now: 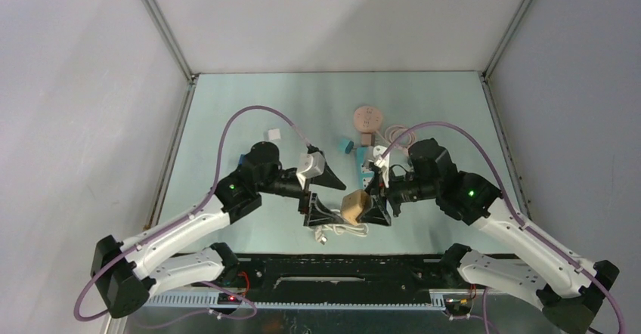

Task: Insert the plug
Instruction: Adjust the plug.

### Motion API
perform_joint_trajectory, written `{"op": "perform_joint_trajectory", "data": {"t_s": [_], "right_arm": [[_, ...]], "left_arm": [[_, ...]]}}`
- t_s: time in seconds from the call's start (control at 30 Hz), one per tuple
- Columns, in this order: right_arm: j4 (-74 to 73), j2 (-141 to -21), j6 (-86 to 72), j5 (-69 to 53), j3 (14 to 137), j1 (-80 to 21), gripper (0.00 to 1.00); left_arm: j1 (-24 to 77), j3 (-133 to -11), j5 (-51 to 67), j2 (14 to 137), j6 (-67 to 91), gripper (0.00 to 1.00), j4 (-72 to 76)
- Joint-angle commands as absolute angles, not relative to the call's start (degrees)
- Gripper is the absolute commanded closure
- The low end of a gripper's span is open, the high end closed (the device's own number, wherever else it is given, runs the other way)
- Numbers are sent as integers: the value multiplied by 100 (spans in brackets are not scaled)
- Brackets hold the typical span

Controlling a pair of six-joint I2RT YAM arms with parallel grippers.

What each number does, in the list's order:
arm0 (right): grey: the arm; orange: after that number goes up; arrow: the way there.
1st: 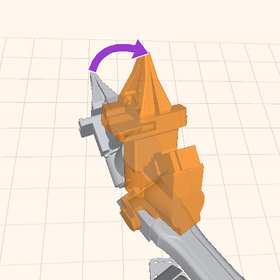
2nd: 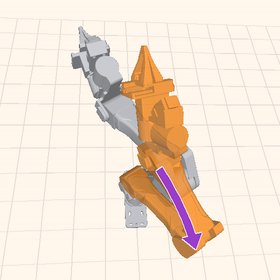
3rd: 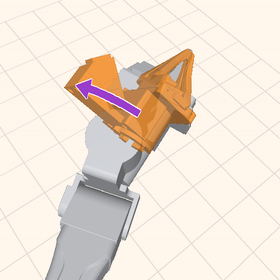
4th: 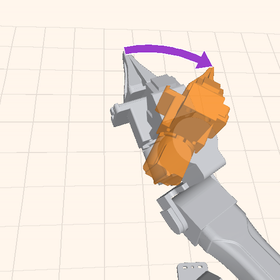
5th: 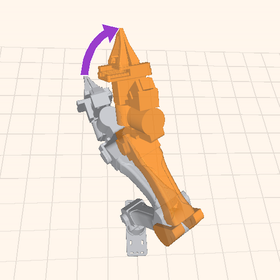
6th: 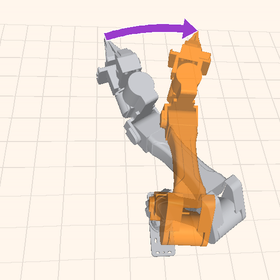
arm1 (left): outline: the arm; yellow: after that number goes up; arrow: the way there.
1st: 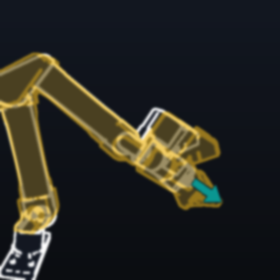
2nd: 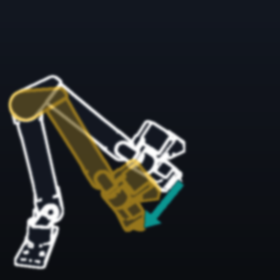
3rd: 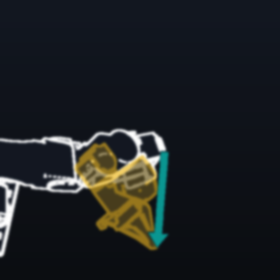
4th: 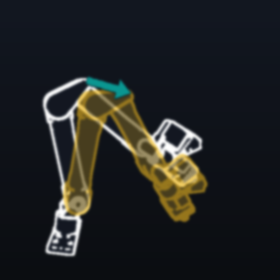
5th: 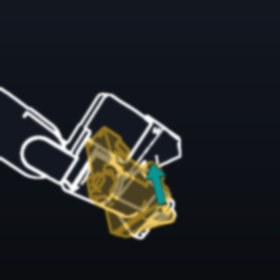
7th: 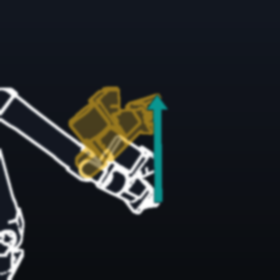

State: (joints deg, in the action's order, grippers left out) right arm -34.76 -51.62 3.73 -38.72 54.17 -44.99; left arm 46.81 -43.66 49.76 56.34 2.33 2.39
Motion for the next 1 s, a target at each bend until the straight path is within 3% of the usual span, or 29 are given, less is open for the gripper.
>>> {"op": "perform_joint_trajectory", "data": {"t_s": [0.0,0.33,0.7,0.8,0.9,0.97], "right_arm": [[-3094,-5166,483,-3607,5770,-4670,100],[-3161,-5339,525,-3571,5850,-4835,100],[-3148,-5506,532,-3495,5871,-4954,100],[-3137,-5519,524,-3461,5887,-4971,100],[-3157,-5535,527,-3397,5881,-4977,99],[-3168,-5552,538,-3313,5882,-4975,88]], "left_arm": [[4788,-4761,4858,5885,51,5,-192],[4944,-4789,4760,6244,359,15,95],[5115,-4688,4790,6078,179,18,188],[5123,-4689,4772,6133,156,33,155],[5128,-4724,4860,6219,175,57,157],[5128,-4728,4859,6263,116,71,149]]}}
